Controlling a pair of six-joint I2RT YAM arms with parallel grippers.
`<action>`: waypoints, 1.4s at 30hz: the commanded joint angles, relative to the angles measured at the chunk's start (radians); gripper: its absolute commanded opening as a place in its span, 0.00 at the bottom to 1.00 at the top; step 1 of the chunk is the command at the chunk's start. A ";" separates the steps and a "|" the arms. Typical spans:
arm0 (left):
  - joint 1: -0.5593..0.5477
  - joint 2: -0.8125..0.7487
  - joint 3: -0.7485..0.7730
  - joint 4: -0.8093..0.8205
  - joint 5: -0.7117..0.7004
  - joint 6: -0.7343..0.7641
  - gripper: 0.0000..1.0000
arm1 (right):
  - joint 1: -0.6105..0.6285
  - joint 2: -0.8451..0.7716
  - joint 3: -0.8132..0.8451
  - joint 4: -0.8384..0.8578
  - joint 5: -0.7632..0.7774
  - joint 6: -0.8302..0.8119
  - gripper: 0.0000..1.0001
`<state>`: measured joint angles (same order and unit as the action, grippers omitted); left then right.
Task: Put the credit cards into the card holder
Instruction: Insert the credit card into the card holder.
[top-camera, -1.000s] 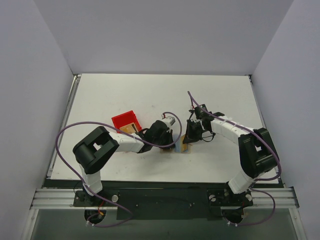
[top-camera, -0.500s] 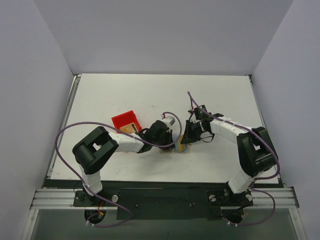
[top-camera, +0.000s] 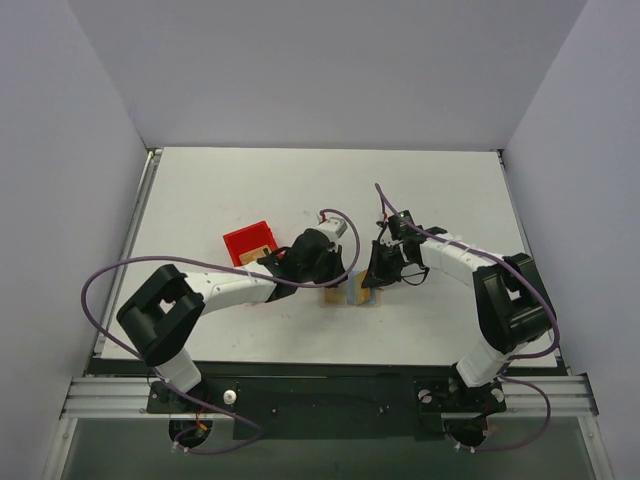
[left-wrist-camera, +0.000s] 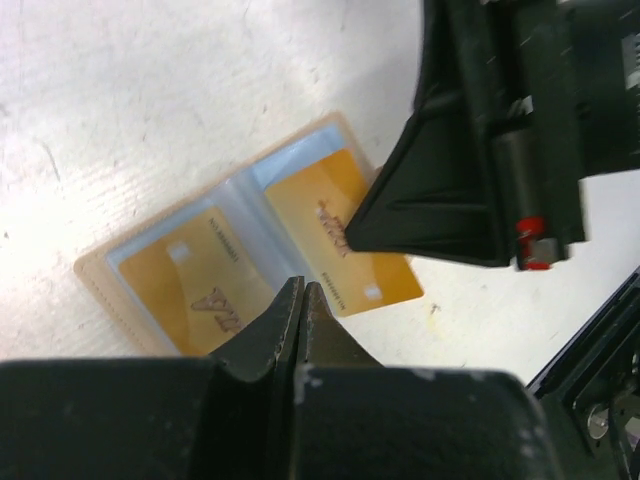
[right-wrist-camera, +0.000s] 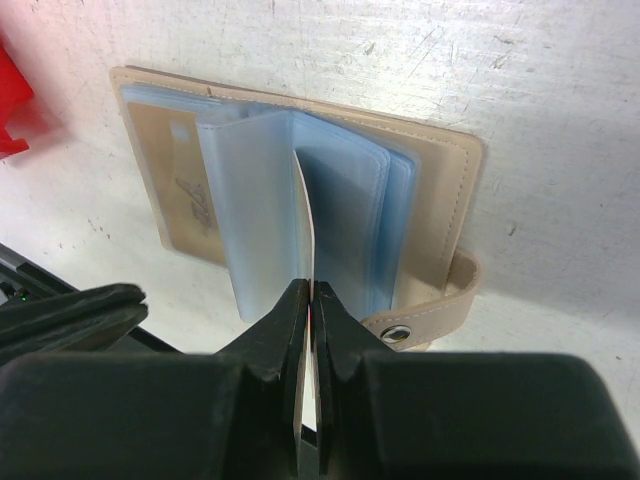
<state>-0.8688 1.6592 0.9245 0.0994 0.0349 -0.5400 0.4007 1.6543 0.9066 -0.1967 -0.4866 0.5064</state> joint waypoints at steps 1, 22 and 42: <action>-0.004 -0.009 0.079 0.013 0.026 0.037 0.00 | 0.003 0.024 -0.023 -0.023 0.051 -0.006 0.00; -0.026 0.179 0.074 0.030 0.025 0.049 0.00 | 0.001 0.030 -0.023 -0.023 0.060 -0.006 0.00; 0.045 0.099 -0.039 0.005 -0.023 0.041 0.00 | 0.001 0.021 -0.020 -0.033 0.080 -0.011 0.00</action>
<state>-0.8375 1.7748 0.9001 0.1276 0.0391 -0.5106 0.4007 1.6669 0.9066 -0.1829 -0.4862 0.5079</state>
